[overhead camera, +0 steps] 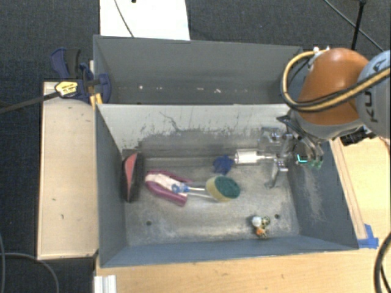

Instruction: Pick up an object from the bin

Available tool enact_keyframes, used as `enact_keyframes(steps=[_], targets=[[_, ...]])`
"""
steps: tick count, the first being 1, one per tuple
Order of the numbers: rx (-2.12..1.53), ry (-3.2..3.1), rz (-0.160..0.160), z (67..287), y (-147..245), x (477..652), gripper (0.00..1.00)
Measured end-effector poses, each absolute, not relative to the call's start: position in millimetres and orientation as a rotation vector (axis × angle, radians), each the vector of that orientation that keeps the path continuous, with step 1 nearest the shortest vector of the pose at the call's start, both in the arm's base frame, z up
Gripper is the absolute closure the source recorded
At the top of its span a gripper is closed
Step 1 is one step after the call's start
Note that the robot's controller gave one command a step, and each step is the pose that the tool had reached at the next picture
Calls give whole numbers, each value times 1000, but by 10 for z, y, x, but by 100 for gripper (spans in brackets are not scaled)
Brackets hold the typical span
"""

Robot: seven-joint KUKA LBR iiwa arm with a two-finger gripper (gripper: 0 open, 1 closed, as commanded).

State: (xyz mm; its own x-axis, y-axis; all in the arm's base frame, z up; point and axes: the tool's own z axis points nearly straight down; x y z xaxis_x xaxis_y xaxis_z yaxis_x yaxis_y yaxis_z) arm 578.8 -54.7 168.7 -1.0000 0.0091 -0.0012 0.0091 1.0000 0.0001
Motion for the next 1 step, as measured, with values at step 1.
enact_keyframes(steps=[1], targets=[[105, 3143, 6, 894, 237, 5543, 0]])
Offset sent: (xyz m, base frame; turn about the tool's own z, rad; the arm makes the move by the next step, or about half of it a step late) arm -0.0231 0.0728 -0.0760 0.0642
